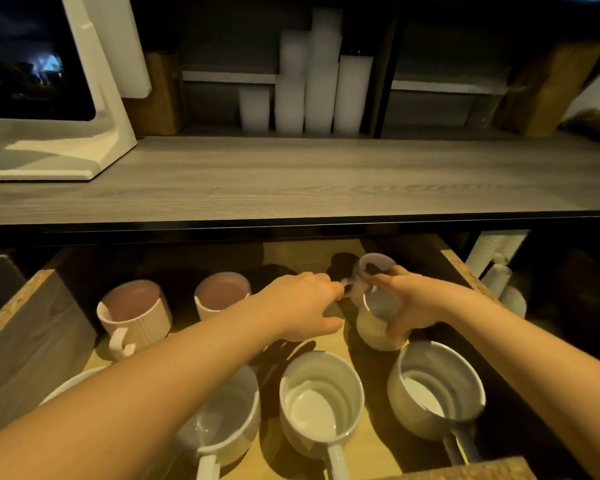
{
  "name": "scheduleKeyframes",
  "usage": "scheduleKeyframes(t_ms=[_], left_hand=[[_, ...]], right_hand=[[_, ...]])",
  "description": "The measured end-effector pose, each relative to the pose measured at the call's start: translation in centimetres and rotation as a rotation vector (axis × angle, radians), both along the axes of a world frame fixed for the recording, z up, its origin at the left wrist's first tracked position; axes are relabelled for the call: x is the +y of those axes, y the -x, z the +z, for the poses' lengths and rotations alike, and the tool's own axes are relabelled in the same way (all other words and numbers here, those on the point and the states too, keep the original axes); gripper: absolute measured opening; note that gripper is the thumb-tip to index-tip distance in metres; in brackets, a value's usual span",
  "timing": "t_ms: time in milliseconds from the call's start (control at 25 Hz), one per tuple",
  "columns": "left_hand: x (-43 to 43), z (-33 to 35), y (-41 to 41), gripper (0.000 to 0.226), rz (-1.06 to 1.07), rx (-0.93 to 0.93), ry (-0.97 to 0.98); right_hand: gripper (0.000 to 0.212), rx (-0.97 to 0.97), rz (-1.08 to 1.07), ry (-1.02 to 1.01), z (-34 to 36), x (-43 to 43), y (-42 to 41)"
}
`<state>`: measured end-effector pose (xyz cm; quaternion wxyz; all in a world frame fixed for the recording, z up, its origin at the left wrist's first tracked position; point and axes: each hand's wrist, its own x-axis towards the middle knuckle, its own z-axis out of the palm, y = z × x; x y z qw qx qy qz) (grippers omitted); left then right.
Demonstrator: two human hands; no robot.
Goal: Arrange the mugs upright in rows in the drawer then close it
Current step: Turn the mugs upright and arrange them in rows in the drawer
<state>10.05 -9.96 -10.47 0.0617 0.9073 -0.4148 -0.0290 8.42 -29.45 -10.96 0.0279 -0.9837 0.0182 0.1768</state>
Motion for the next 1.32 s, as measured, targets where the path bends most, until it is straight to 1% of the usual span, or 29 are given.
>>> scheduleKeyframes(t_ms=[80,200,480,680,760,840,920,1000,1080,1160,1240,1280,1320], left_hand=[[0.4,-0.4,-0.1,0.049,0.031,0.041,0.022],[1.3,-1.0,-0.3,0.050,0.075,0.042,0.011],[3.2,-1.2,-0.9,0.053,0.176,0.068,0.060],[3.4,-1.6,-0.9,0.060,0.210,0.142,0.070],[3.2,-1.8,-0.8,0.060,0.203,0.171,0.059],[2.9,-2.1,-0.7,0.059,0.197,0.227,0.055],[2.6,-2.4,-0.5,0.058,0.188,0.304,0.062],[2.2,-2.8,-0.4,0.057,0.181,0.375,0.079],[1.9,-3.1,-0.5,0.057,0.183,0.414,0.100],[1.9,-3.4,-0.7,0.059,0.198,0.417,0.107],[2.2,-3.5,-1.0,0.059,0.224,0.420,0.111],[2.3,-3.3,-1.1,0.058,0.233,0.408,0.101],[2.6,-3.1,-1.2,0.057,0.239,0.375,0.074]], right_hand=[[0.095,0.003,0.034,0.047,0.0,0.0,0.0],[0.087,-0.099,0.102,0.070,-0.3,-0.2,0.2],[0.084,-0.147,0.072,-0.106,-0.2,1.7,0.6],[0.083,-0.197,0.037,-0.088,-1.2,4.0,0.2],[0.082,-0.171,0.019,-0.124,-1.0,3.7,0.1],[0.082,-0.086,0.026,-0.173,-0.6,2.9,0.2],[0.088,-0.026,0.065,-0.182,-0.3,2.3,0.5],[0.090,-0.049,0.087,-0.169,-0.4,2.3,0.8],[0.087,-0.108,0.065,-0.180,-0.6,2.8,1.0],[0.083,-0.199,0.039,-0.132,-1.3,4.0,1.2],[0.086,-0.280,0.027,0.036,-1.8,5.1,1.1],[0.088,-0.287,0.029,0.096,-1.9,5.4,0.9],[0.090,-0.266,0.037,0.107,-1.9,5.5,0.7]])
